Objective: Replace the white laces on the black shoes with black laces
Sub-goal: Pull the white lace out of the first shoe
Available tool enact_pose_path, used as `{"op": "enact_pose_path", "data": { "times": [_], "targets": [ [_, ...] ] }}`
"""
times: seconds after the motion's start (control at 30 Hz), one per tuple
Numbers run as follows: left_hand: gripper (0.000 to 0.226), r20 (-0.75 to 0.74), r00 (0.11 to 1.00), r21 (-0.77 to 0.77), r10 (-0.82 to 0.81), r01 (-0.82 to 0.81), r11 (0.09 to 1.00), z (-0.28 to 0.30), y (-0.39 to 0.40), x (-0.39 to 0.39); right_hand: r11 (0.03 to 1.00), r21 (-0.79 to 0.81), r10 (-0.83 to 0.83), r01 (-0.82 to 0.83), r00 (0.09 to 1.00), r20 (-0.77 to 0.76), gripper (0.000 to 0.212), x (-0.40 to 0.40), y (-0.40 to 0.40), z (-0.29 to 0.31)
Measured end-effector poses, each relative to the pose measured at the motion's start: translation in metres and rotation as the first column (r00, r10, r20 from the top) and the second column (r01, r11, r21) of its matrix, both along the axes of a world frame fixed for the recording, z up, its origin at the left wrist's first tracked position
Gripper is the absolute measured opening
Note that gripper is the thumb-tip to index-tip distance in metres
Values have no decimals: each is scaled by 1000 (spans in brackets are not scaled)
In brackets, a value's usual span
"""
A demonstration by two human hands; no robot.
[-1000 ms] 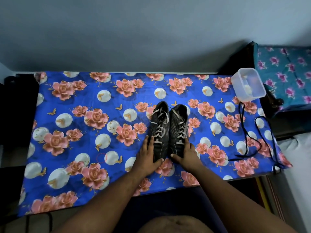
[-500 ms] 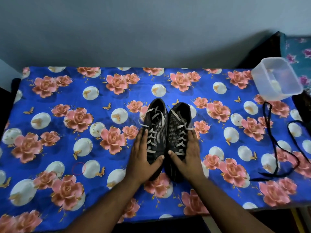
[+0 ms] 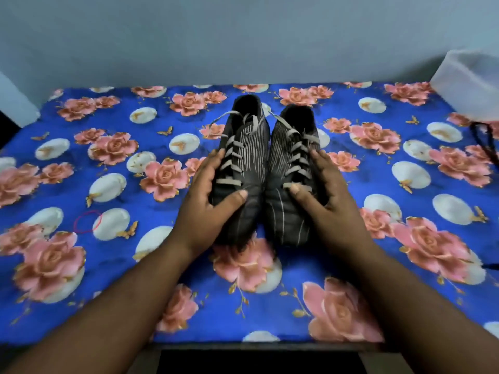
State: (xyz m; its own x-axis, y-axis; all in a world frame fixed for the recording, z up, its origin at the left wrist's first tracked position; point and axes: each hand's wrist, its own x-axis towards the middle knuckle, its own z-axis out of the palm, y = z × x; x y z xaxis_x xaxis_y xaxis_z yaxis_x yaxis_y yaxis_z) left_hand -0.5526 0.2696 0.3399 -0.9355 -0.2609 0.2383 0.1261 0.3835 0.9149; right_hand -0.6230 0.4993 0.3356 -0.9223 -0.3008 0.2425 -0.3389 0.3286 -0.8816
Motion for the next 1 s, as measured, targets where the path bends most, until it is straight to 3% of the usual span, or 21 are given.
{"op": "enact_pose_path", "data": {
  "times": [0.23, 0.4, 0.57, 0.83, 1.0],
  "targets": [
    [84, -13, 998, -108, 68, -69, 992, 3, 4, -4, 996, -84, 27, -33, 997, -66, 75, -6, -5, 0],
    [82, 22, 986, -229, 164, -154, 961, 21, 16, 7, 997, -61, 35, -37, 999, -41, 70, 0, -4, 8],
    [109, 132, 981, -331, 143, -92, 939, 20, 34, 13, 995, -80, 58, -57, 998, 16, 85, 4, -4, 10],
    [89, 10, 966, -397, 260, -235, 887, 13, 18, 13, 988, -139, 79, -74, 996, 29, 75, 3, -3, 9],
    [88, 34, 940, -363, 341, -306, 880, 18, -3, -1, 989, -116, 98, -96, 995, 11, 72, -3, -1, 4]
  ]
}}
